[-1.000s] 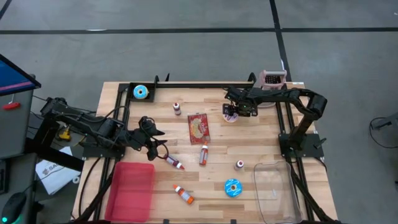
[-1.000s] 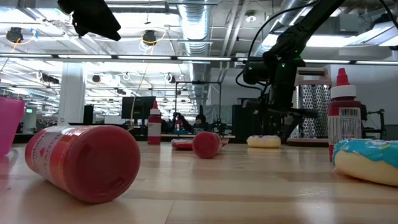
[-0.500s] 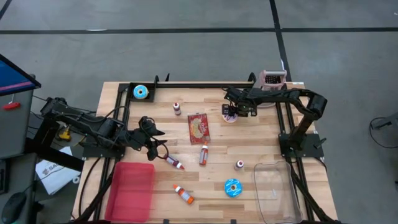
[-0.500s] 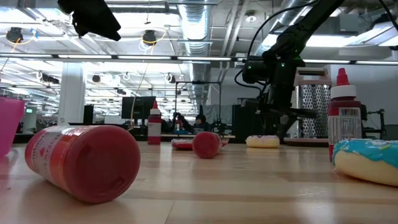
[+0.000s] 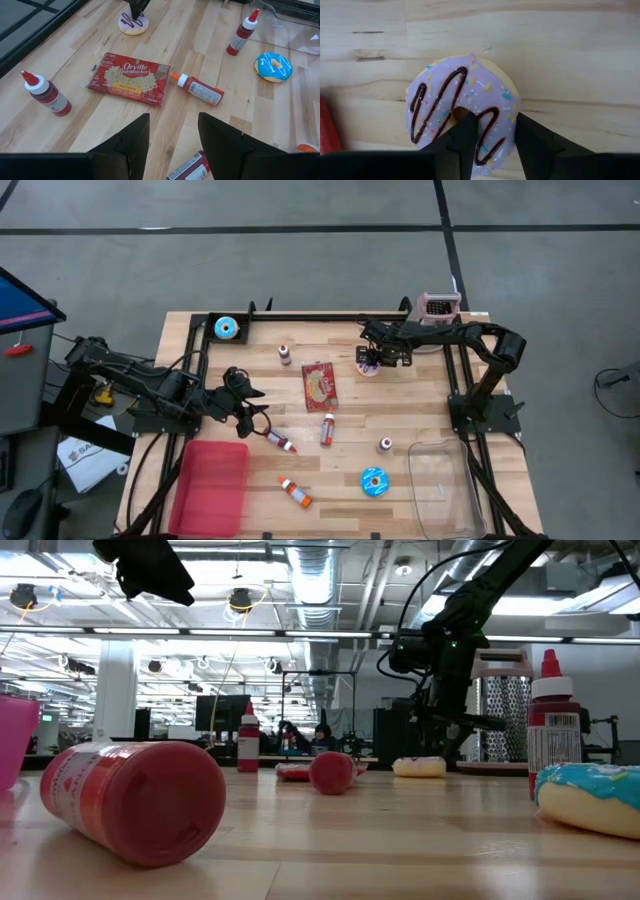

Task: Pick & Place Food Item
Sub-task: Put the purple donut into the black bin

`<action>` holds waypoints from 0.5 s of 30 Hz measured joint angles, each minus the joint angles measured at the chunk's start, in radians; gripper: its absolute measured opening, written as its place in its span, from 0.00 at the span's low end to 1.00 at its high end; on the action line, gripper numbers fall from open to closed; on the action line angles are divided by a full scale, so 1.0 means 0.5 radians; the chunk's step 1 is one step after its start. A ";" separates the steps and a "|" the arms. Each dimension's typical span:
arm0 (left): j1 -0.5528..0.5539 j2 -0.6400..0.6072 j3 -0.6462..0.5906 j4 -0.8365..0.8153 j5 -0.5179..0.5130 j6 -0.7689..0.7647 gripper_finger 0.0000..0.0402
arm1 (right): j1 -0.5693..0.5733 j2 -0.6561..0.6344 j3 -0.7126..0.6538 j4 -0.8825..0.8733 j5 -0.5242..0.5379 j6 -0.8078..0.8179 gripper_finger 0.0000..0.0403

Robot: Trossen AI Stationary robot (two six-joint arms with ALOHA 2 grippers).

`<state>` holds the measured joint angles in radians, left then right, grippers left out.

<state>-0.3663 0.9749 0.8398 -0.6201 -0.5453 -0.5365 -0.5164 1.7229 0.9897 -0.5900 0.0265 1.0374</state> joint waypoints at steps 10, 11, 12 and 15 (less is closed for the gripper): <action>0.000 0.000 0.000 0.000 0.000 -0.008 0.41 | 0.101 -0.113 -0.002 0.003 -0.014 -0.048 0.30; 0.000 0.000 0.000 0.000 0.000 -0.018 0.41 | 0.120 -0.143 -0.002 0.000 -0.014 -0.048 0.30; 0.000 0.000 0.000 0.000 0.000 -0.034 0.41 | 0.142 -0.175 -0.002 0.000 -0.014 -0.048 0.30; 0.000 0.000 0.000 0.000 0.025 -0.053 0.41 | 0.237 -0.307 -0.002 0.005 -0.014 -0.046 0.30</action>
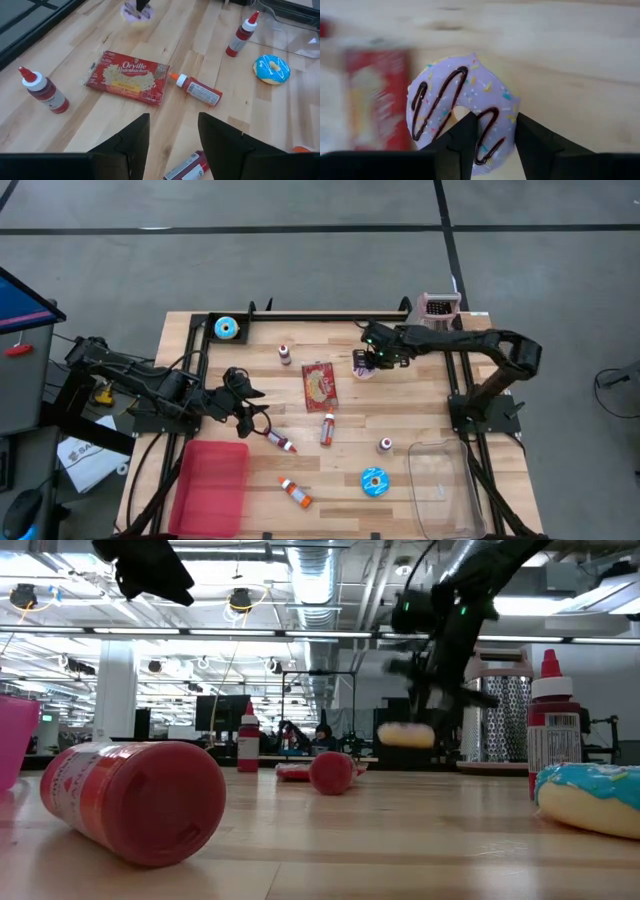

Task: Pick & Place Food Item
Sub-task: Put the purple donut into the black bin

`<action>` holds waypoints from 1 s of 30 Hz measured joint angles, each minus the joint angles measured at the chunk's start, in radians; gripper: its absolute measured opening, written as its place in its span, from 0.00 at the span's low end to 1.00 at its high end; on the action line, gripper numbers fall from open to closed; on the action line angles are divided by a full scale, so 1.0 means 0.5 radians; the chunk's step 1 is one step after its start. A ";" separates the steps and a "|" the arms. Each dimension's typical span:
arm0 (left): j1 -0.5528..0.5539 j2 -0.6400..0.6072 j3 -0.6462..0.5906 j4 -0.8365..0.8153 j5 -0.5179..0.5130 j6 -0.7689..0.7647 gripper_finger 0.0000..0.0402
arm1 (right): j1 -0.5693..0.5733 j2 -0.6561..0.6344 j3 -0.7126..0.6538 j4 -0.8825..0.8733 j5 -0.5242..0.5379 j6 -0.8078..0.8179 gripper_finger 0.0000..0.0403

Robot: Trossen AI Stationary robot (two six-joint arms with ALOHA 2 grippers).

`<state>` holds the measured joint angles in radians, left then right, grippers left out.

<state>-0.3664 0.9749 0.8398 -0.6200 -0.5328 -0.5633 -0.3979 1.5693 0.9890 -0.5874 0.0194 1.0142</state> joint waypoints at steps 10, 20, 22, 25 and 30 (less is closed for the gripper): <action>0.050 0.000 0.002 0.315 0.141 -0.346 0.47 | 0.424 -0.338 0.002 0.322 0.005 0.289 0.30; 0.204 0.076 0.002 0.588 0.367 -0.992 0.64 | 0.721 -0.308 0.114 0.490 0.085 0.429 0.29; 0.247 0.118 0.002 0.657 0.464 -1.100 0.66 | 0.746 -0.287 0.176 0.514 0.135 0.423 0.29; 0.289 0.199 0.004 0.831 0.558 -1.154 0.68 | 0.771 -0.275 0.242 0.488 0.177 0.372 0.29; 0.349 0.315 0.003 1.053 0.564 -1.148 0.69 | 0.784 -0.212 0.323 0.469 0.182 0.335 0.29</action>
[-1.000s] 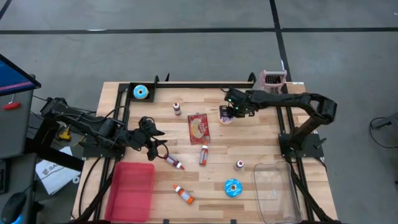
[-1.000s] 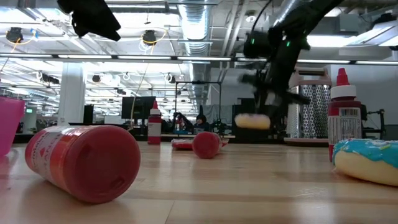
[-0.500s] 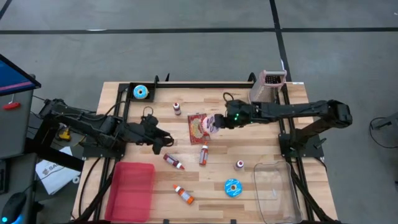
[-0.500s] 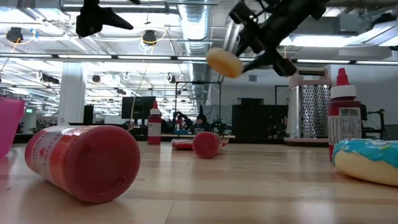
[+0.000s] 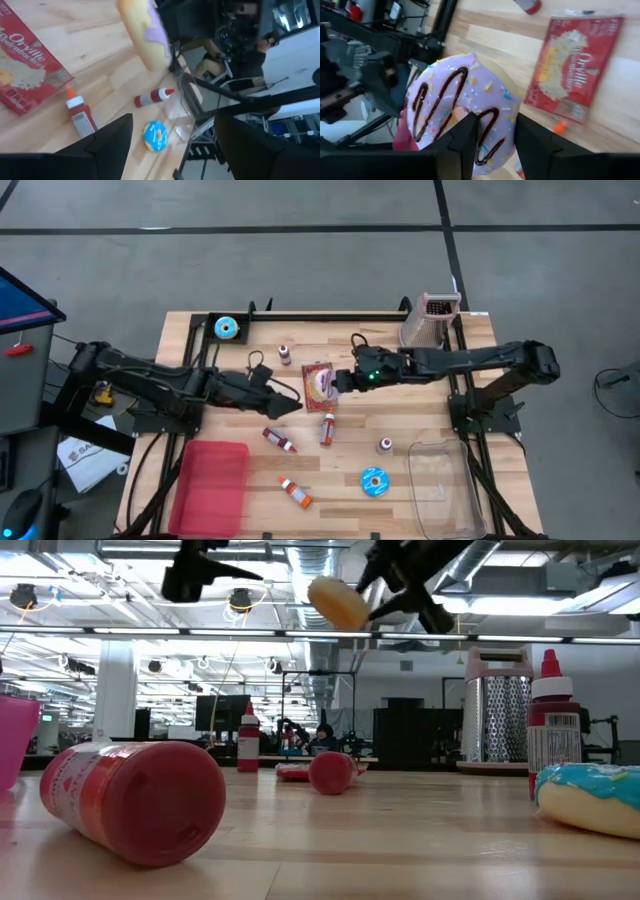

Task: Pick & Place Food Item
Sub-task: Put the purple donut into the black bin

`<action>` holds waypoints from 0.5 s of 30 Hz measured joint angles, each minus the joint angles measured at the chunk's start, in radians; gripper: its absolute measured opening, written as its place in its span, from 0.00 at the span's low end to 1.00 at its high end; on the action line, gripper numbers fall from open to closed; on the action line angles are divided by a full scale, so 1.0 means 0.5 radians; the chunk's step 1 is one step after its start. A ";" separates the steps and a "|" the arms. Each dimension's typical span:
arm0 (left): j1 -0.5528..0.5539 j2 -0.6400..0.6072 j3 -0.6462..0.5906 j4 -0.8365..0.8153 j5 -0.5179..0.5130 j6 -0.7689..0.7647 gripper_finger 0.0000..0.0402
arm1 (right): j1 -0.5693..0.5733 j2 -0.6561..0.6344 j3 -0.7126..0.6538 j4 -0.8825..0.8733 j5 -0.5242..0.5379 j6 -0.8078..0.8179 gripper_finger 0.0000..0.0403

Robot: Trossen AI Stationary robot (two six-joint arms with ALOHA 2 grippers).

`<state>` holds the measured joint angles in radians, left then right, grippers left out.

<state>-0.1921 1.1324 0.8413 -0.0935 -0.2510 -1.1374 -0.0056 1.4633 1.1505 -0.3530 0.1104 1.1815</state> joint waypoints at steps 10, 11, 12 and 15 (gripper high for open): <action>0.132 0.086 -0.003 0.178 0.038 -0.047 0.68 | 0.023 0.060 0.079 0.013 0.027 -0.031 0.29; 0.146 0.097 -0.001 0.183 0.046 -0.047 0.68 | 0.022 0.058 0.079 0.011 0.037 -0.037 0.29; 0.155 0.100 -0.002 0.163 0.046 -0.047 0.68 | 0.017 0.057 0.078 0.007 0.037 -0.037 0.29; 0.187 0.134 -0.001 0.242 0.046 -0.047 0.68 | 0.016 0.055 0.078 0.016 0.037 -0.040 0.29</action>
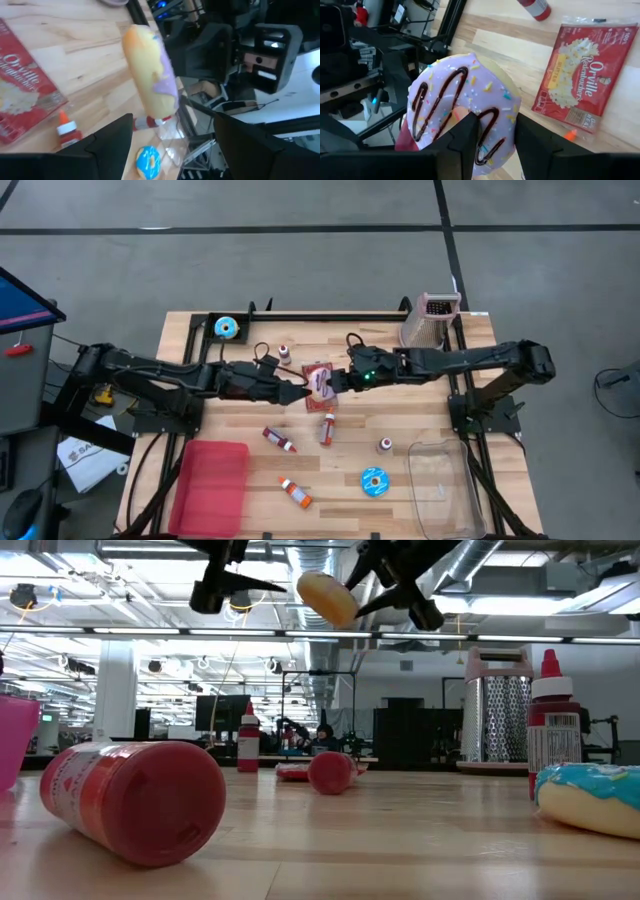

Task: Pick & Place Food Item
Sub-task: Put the purple donut into the black bin

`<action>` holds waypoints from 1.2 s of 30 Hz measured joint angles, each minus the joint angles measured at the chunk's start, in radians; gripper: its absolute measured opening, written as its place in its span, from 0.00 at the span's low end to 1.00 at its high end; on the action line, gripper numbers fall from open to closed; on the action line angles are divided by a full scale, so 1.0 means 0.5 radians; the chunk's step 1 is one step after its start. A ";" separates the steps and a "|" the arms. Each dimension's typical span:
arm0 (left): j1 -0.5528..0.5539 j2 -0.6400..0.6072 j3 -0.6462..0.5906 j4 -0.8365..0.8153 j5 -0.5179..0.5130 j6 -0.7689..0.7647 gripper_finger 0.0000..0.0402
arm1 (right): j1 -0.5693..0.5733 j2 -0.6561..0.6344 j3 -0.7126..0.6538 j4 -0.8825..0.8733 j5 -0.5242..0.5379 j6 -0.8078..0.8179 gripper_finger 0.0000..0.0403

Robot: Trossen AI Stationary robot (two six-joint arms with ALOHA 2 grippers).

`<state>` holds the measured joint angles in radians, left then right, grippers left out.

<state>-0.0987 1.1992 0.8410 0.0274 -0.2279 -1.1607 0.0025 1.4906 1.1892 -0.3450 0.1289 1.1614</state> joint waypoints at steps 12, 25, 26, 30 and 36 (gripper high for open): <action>0.113 0.116 -0.002 0.212 0.071 -0.009 0.68 | -0.009 0.005 -0.001 0.072 0.004 -0.019 0.29; 0.181 0.188 -0.002 0.339 0.108 -0.014 0.63 | -0.037 0.005 -0.002 0.080 0.006 -0.034 0.29; 0.189 0.188 -0.002 0.340 0.125 -0.014 0.61 | -0.037 0.005 -0.002 0.080 0.006 -0.034 0.29; 0.202 0.188 -0.002 0.339 0.161 -0.005 0.53 | -0.037 0.005 -0.002 0.083 0.006 -0.035 0.29; 0.213 0.187 -0.002 0.348 0.172 0.003 0.41 | -0.037 0.005 -0.002 0.084 0.006 -0.035 0.29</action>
<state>0.0078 1.2926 0.8398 0.2012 -0.1417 -1.1591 -0.0158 1.4933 1.1883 -0.3031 0.1318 1.1439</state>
